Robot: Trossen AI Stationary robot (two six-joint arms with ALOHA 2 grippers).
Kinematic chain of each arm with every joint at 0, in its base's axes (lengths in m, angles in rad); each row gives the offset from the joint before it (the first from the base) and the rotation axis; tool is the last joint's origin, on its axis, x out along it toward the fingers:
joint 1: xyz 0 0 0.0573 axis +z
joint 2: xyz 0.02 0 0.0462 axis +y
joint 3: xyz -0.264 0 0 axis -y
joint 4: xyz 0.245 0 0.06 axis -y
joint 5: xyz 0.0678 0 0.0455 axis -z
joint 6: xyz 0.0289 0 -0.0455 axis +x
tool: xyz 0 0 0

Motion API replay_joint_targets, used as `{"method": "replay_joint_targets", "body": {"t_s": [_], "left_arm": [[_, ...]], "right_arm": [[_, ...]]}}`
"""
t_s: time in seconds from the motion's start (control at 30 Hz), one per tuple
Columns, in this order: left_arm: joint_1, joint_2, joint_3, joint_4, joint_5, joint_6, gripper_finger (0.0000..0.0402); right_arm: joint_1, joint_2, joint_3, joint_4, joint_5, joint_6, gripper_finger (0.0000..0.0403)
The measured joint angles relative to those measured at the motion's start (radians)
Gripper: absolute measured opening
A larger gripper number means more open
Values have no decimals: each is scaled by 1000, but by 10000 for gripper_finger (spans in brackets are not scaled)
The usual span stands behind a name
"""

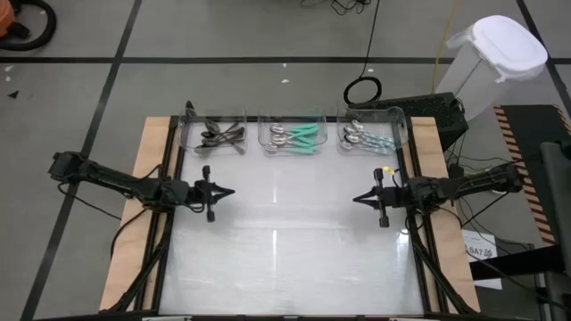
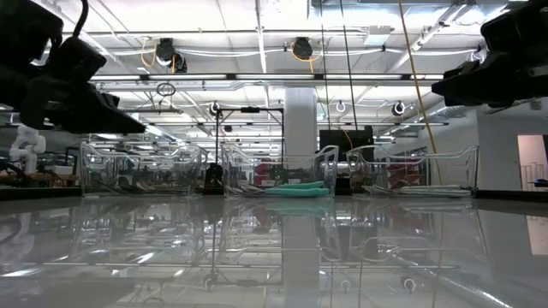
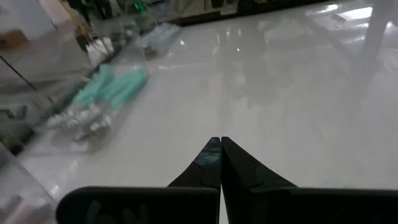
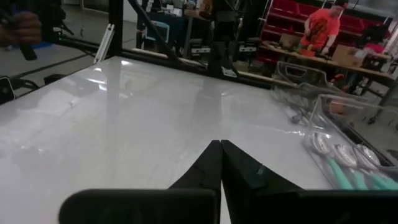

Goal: Sort silverware by color (type)
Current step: Return to Home Position

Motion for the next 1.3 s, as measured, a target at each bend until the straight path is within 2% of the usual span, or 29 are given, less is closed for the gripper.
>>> {"method": "replay_joint_targets", "body": {"t_s": [0.3, 0.47, 0.57, 1.03, 1.3], "left_arm": [[89, -197, 0, -128, 39, 34, 1], [103, -330, 0, -246, 43, 21, 1], [100, -379, 1, -251, 61, 20, 1], [114, -473, 1, -259, 93, 91, 1], [156, -497, 2, -276, 196, 59, 1]], "right_arm": [[0, -136, 0, -100, -3, -6, 0], [0, -179, 0, -138, -8, -3, 0], [0, -198, 1, -153, -14, -1, 0], [0, -229, 0, -170, -50, 2, 0], [0, -235, 0, -171, -51, -44, 0]]}}
